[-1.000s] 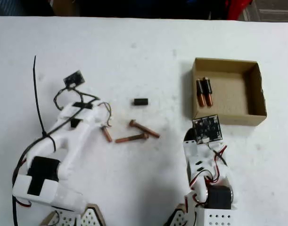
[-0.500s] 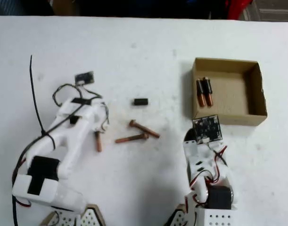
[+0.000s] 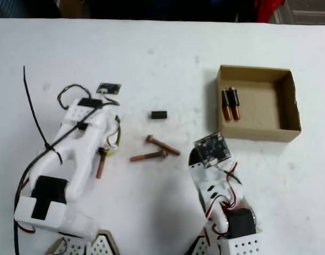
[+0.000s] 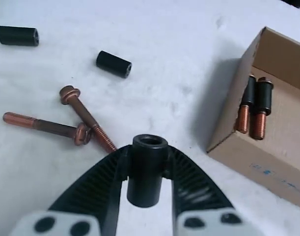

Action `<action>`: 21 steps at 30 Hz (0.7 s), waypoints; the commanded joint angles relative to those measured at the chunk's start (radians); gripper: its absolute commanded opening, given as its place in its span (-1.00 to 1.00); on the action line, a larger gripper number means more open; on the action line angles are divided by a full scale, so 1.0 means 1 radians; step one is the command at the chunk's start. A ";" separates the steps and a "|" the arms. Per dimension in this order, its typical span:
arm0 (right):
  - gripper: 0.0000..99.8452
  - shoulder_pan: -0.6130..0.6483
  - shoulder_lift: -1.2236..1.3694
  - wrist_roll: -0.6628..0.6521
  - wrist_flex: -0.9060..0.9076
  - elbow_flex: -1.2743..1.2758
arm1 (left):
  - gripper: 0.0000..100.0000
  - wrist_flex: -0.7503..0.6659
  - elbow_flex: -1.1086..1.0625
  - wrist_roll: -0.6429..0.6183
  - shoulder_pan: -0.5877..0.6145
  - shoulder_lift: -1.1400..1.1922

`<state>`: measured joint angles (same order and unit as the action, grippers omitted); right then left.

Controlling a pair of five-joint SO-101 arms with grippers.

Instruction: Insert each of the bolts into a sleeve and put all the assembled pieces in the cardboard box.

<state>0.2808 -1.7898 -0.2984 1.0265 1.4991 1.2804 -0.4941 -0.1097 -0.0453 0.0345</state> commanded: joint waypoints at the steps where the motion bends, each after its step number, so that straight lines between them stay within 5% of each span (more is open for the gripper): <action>1: -0.97 0.051 -0.012 -0.012 -0.041 -0.009 | -0.96 0.094 0.049 0.012 -0.056 -0.183; 13: -0.97 0.166 -0.012 -0.012 -0.291 0.097 | -0.96 0.166 0.048 0.098 -0.073 -0.694; 21: -0.97 0.242 -0.012 -0.012 -0.387 0.098 | -0.96 0.003 0.048 0.098 -0.076 -0.843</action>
<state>0.4971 -1.7898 -0.2984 0.6951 1.6065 1.3924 -0.4941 -0.0161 -0.1051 -0.7234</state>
